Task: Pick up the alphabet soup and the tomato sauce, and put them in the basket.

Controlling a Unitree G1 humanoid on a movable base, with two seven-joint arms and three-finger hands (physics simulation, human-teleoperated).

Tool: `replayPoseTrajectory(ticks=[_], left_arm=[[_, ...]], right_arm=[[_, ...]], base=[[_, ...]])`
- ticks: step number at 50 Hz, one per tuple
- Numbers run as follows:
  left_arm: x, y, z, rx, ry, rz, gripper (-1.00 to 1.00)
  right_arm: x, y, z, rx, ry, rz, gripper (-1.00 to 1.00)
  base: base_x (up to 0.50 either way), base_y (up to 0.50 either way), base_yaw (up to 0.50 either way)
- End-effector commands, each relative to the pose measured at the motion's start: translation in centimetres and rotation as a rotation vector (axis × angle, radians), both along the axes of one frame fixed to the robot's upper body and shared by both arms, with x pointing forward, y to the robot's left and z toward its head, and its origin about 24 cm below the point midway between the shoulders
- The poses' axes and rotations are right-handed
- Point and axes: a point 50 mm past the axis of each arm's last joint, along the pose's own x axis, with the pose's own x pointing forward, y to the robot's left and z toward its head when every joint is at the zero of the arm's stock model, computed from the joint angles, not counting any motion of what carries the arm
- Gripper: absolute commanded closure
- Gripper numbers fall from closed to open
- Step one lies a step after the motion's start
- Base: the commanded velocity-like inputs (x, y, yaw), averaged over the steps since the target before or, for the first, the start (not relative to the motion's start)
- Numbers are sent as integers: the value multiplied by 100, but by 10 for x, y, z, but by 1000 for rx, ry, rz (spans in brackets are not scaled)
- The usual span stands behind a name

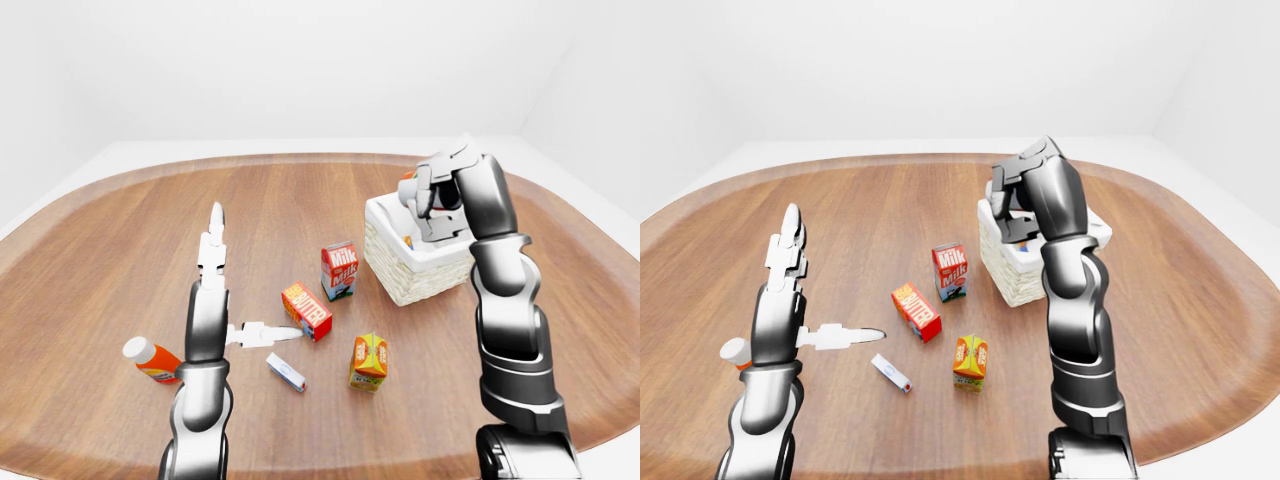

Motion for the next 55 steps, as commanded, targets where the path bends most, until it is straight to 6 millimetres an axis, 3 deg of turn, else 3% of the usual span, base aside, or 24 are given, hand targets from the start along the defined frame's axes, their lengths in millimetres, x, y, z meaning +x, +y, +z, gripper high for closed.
replayPoseTrajectory(ticks=[1,27,55], left_arm=[[0,0,1,0,-6,0,-100],[0,0,0,0,0,0,-100],[0,1,2,-5,-7,1,-100]], right_arm=[[28,-11,-4,14,6,-89,100],[80,-19,-31,-50,95,-198,100],[117,-44,-46,-70,222,-409,100]], base=[[0,0,0],[0,0,0],[0,0,0]])
